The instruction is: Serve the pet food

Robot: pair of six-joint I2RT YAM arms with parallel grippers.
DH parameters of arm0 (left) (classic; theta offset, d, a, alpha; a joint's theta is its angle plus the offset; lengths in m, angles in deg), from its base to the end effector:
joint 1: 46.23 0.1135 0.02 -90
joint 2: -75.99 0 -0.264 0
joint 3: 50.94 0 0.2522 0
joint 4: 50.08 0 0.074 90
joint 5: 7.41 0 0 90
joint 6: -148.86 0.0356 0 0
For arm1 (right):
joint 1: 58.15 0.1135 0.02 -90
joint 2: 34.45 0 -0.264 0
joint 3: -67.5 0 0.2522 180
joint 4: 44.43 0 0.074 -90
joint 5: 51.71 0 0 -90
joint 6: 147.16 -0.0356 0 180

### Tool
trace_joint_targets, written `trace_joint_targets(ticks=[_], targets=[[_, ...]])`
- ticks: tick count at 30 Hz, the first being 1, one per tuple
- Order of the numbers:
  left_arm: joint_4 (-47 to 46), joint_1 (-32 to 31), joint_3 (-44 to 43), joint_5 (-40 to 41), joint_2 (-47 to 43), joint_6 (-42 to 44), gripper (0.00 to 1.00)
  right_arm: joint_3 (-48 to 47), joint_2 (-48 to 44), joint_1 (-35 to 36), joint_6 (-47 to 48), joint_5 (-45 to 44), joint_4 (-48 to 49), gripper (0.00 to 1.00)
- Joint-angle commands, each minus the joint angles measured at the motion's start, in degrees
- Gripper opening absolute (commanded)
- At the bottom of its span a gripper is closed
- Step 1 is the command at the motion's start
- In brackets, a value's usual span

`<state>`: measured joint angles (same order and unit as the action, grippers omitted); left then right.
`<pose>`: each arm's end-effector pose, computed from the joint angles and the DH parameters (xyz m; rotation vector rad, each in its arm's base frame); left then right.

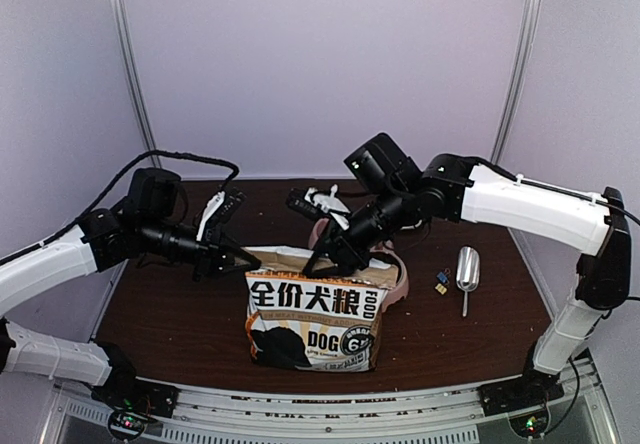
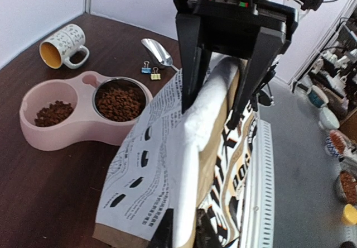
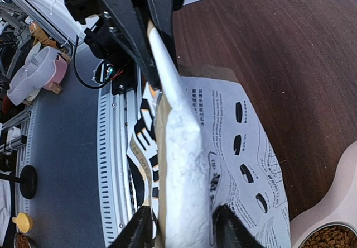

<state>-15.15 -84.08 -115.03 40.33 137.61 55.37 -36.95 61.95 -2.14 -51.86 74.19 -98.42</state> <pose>0.1678 -0.1607 0.3028 1.0765 1.9293 -1.2004 0.1899 0.3190 0.3373 -1.5348 1.9557 1.1487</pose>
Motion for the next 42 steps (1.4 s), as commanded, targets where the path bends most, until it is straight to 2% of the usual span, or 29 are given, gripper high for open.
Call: trace_joint_targets(ticks=[1,4,8,17,19,23,29,36,40,42], targets=[[-1.86,-0.3,-1.61,-2.4,0.66,0.29,0.01,0.31,1.06,-0.32,-1.7,1.97,2.79,0.46],[-2.45,-0.32,-1.45,-3.3,0.89,-0.23,0.0,-0.36,1.94,-0.36,-3.02,2.26,4.56,0.53],[-3.22,-0.3,-1.18,-4.03,0.9,-0.66,0.0,-2.82,4.14,-0.03,-3.58,1.84,5.15,0.57],[-3.34,-0.3,-1.0,-4.34,0.88,-0.72,0.0,-7.53,7.62,0.16,-4.95,3.79,6.38,0.52],[-3.33,-0.31,-1.0,-4.24,0.86,-0.59,0.0,-8.1,8.17,0.16,-4.66,4.16,5.65,0.48],[-2.37,-0.3,-1.29,-2.84,0.27,0.03,0.0,-8.49,8.36,0.0,-2.69,3.96,2.46,0.21],[-1.07,-0.22,-1.12,1.85,-2.55,1.27,0.0,-6.05,5.63,-1.42,0.59,2.41,-3.47,0.0],[-0.52,-0.1,-0.56,4.81,-5.1,1.74,0.0,3.24,-1.05,-6.03,2.01,1.2,-6.62,0.0],[-0.44,0.05,-0.72,4.65,-5.04,1.85,0.0,7.76,-5.07,-7.67,1.18,-0.79,-6.86,0.13],[-0.39,0.09,-0.74,4.64,-5.08,1.95,0.0,10.05,-6.89,-7.91,0.71,-1.48,-6.87,0.14]])
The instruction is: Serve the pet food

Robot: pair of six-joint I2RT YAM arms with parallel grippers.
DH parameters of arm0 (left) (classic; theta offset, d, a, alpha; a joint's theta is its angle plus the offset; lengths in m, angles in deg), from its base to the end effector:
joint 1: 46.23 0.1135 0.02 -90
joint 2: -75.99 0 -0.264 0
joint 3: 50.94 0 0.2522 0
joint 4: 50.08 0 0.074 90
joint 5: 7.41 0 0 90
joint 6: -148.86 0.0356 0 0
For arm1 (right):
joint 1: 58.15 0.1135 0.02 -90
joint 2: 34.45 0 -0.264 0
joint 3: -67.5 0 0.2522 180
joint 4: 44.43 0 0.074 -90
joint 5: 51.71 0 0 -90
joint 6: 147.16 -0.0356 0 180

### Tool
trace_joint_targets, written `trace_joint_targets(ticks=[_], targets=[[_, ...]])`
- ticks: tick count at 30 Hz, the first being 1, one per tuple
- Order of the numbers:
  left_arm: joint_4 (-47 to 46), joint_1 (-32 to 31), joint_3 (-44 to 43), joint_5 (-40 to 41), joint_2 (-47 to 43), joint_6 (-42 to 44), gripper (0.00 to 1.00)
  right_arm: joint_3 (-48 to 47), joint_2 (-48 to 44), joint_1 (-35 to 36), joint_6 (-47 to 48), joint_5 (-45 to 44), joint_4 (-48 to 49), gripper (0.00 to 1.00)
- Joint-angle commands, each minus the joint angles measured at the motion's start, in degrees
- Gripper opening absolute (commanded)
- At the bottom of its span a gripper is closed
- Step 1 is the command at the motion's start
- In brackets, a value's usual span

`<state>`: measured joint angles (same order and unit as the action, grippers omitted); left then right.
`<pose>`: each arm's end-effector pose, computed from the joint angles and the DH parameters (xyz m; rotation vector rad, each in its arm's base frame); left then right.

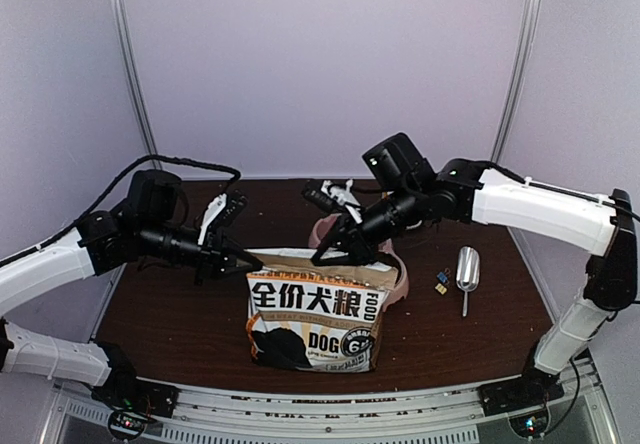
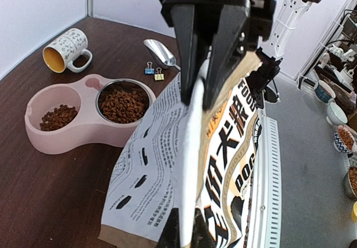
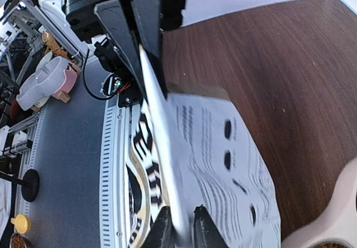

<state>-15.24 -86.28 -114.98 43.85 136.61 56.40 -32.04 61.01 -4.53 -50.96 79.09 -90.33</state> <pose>0.1610 -0.1645 0.3055 1.0976 1.9049 -1.1454 0.2019 0.3132 0.3269 -1.5192 1.8528 1.2298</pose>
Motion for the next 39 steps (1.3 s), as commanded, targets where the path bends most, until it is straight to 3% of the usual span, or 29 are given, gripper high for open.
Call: trace_joint_targets(ticks=[1,6,10,19,24,31,37,39], targets=[[-0.27,2.4,-0.78,1.2,-4.17,0.95,0.0,6.27,-6.68,-5.56,-0.48,-6.87,-14.96,0.14],[-0.27,2.62,-0.63,1.56,-4.86,0.91,0.0,11.59,-11.47,-6.34,-1.33,-10.18,-15.84,0.0],[-0.25,2.66,-0.67,1.52,-5.15,0.95,0.0,14.27,-14.44,-6.77,-2.38,-10.78,-15.26,0.0],[-0.39,2.69,-0.78,0.1,-4.38,0.87,0.0,9.16,-13.42,-5.17,-4.72,-7.81,-14.46,0.37],[-0.42,2.64,-0.78,-0.28,-4.03,0.82,0.0,4.49,-10.88,-2.92,-4.18,-7.72,-16.0,0.51],[-0.43,2.66,-0.95,-0.5,-3.84,0.94,0.0,1.4,-8.57,-1.01,-4.09,-5.48,-16.08,0.6],[-0.43,2.7,-0.96,-0.63,-3.83,0.83,0.0,2.89,-7.68,-0.8,-3.16,-6.64,-16.98,0.6],[-0.39,2.68,-1.04,-0.67,-3.89,0.83,0.0,3.44,-7.89,-0.85,-2.96,-7.8,-17.03,0.55]])
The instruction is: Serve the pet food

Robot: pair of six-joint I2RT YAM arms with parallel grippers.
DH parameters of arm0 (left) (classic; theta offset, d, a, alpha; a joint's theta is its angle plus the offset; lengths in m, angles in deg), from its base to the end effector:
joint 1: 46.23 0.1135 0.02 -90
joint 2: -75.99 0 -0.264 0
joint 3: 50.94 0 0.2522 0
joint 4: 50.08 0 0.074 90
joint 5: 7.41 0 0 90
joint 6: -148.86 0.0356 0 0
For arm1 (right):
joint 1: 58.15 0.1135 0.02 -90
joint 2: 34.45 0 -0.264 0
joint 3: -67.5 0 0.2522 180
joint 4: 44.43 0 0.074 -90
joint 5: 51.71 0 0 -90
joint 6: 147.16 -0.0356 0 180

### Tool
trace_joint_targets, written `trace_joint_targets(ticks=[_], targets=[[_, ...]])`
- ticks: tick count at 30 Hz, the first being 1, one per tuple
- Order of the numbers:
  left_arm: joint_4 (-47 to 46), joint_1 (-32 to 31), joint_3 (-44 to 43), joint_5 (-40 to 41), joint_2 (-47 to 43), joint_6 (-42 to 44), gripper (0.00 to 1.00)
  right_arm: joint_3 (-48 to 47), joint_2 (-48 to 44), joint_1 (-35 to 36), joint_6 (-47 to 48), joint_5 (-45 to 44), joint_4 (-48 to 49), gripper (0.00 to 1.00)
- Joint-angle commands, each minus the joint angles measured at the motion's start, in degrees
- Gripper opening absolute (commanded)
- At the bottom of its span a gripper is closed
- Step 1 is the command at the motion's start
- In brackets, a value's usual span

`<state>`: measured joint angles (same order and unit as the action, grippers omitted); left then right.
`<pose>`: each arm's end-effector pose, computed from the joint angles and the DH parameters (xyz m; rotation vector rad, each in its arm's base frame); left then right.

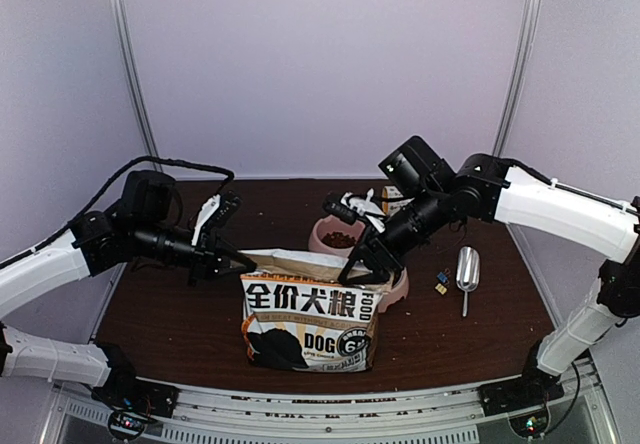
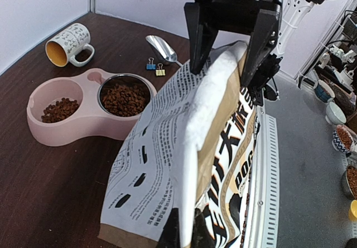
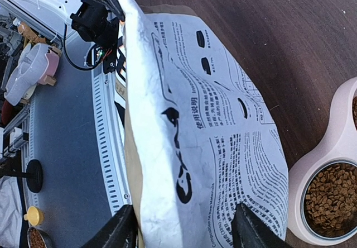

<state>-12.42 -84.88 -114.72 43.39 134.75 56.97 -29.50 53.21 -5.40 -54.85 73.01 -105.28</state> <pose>0.1577 -0.1549 0.3065 1.0854 1.9260 -1.1361 0.1790 0.2689 0.3374 -1.4355 2.1477 1.1083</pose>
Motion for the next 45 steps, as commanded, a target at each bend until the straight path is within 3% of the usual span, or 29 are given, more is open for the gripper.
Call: trace_joint_targets(ticks=[1,2,3,8,12,19,28,37,45], targets=[[-3.18,1.3,-1.35,-0.26,-2.07,0.24,0.0,0.96,-0.11,-0.01,1.12,-2.17,-2.33,0.5],[-3.18,1.28,-1.46,-0.2,-2.14,0.01,0.0,0.85,-0.19,-0.01,1.24,-2.47,-2.78,0.43],[-3.28,1.3,-1.56,-0.2,-2.28,-0.33,0.07,0.84,-0.24,-0.02,1.4,-2.67,-3.21,0.36],[-7.85,1.25,-1.97,-1.06,-3.66,-6.9,0.52,0.88,-0.77,-0.06,2.14,-3.5,-4.94,0.12],[-6.84,1.37,-5.04,0.38,-2.62,-11.29,0.65,1.0,-1.64,-0.18,2.6,-3.5,-5.7,0.01],[-1.59,1.83,-9.63,1.68,2.93,-13.58,0.63,1.15,-2.2,-0.18,3.32,-2.51,-6.09,0.0],[1.1,1.92,-8.75,-0.11,6.54,-12.62,0.42,1.45,-2.92,-0.19,3.69,-2.5,-5.86,0.0],[-3.86,1.91,-3.98,-5.86,3.91,-13.05,0.47,1.69,-2.94,-0.13,3.78,-2.9,-5.62,0.0],[-2.92,1.87,-1.86,-7.74,3.87,-11.46,0.44,1.42,-2.91,-0.23,3.68,-2.77,-5.71,0.0]])
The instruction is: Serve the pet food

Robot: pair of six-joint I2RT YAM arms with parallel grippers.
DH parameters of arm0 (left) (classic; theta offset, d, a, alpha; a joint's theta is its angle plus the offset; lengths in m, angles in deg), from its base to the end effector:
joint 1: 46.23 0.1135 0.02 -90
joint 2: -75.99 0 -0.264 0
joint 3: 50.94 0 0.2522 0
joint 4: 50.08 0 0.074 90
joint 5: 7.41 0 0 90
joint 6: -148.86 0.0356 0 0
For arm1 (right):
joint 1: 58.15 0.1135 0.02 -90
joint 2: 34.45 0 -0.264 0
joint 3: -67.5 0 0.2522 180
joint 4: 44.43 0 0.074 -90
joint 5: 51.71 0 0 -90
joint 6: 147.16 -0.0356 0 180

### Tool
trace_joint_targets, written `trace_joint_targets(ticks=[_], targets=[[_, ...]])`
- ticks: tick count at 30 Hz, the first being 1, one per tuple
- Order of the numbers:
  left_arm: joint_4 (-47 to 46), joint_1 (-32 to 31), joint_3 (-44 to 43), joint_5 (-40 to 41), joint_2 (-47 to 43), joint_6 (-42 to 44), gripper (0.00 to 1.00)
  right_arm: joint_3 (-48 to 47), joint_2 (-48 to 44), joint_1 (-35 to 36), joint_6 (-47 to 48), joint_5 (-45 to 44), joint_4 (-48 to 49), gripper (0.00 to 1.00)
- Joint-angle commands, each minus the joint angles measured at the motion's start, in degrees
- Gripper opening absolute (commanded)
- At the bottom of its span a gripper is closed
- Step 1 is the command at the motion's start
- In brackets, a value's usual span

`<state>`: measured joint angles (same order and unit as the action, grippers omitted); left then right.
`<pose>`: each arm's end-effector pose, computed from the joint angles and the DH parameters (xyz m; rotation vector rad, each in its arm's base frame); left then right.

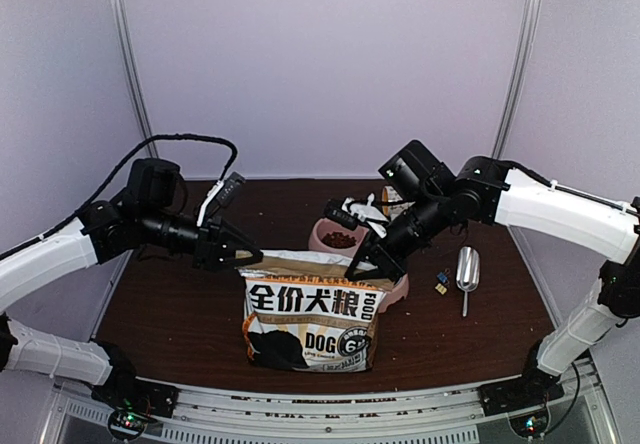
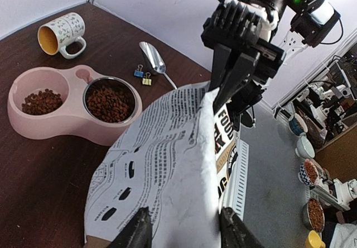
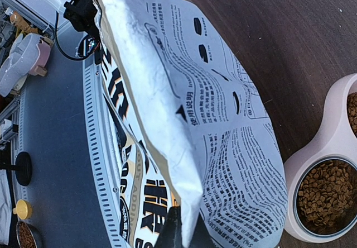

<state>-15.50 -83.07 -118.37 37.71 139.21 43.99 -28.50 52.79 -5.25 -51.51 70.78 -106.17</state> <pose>0.1756 -0.1629 0.3175 0.9143 2.0250 -1.3439 0.1773 0.2661 0.3325 -1.4826 2.1295 1.0359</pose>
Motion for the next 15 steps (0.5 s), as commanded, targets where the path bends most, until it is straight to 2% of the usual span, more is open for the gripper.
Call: trace_joint_targets(ticks=[1,4,9,12,15], targets=[[0.23,0.03,2.0,-1.77,-0.83,1.64,0.41,0.47,-2.55,-0.43,0.33,-0.6,-4.73,0.0],[0.61,0.08,2.32,-1.26,-0.73,1.85,0.26,0.49,-2.69,-0.43,0.28,-0.58,-4.6,0.0],[0.28,0.1,2.51,-2.83,-0.23,2.16,0.13,0.62,-3.13,-0.38,0.22,-1.43,-4.88,0.0],[0.49,0.1,2.76,-3.46,-0.61,2.91,0.01,1.05,-3.84,-0.5,-0.13,-2.58,-4.82,0.0],[1.26,0.07,2.75,-2.85,-1.25,4.68,0.0,1.73,-4.63,-0.89,-0.33,-3.99,-5.83,0.01]])
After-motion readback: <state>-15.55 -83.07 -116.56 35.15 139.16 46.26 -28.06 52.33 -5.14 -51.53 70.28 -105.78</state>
